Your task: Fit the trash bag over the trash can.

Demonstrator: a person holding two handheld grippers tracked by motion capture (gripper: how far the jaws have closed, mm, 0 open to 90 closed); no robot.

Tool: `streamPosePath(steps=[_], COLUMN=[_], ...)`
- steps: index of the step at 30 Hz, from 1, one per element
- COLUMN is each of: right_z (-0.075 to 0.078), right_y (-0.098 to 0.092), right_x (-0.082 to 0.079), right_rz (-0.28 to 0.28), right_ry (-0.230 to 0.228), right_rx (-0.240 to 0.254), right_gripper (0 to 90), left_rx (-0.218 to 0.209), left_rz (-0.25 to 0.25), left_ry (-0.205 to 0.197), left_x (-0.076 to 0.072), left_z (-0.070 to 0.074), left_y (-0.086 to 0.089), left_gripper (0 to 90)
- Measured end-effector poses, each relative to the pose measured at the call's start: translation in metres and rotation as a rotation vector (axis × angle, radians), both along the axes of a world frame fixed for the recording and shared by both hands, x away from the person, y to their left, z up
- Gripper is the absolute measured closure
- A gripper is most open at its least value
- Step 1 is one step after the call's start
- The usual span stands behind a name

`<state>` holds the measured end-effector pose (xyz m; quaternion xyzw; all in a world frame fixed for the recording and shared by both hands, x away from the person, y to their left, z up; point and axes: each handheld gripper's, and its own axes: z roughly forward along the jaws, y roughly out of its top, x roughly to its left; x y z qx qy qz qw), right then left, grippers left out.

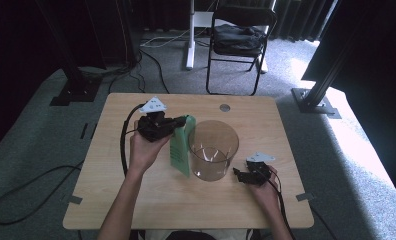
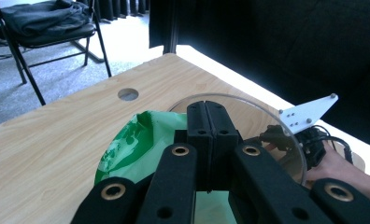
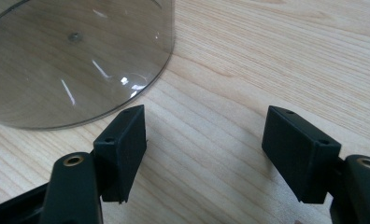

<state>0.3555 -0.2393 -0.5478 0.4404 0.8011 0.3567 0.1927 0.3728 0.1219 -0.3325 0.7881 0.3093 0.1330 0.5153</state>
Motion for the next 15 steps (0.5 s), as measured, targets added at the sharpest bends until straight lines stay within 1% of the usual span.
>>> streamPosePath(steps=[6, 9, 13, 15], right_z=[0.0, 0.0, 0.0, 0.0], right_y=[0.0, 0.0, 0.0, 0.0], right_x=[0.0, 0.0, 0.0, 0.0], right_rz=[0.0, 0.0, 0.0, 0.0], right_ry=[0.0, 0.0, 0.0, 0.0], right_rx=[0.0, 0.0, -0.001, -0.001], right_gripper=[30.0, 30.1, 30.1, 30.0], left_rx=[-0.004, 0.002, -0.009, -0.007], left_rz=[-0.009, -0.011, -0.024, -0.026], left_ry=[-0.014, -0.019, -0.027, -0.032], left_x=[-0.001, -0.001, -0.003, -0.004], left_z=[0.007, 0.009, 0.015, 0.016], left_y=[-0.005, -0.006, -0.008, -0.008], left_gripper=[90.0, 90.0, 90.0, 90.0])
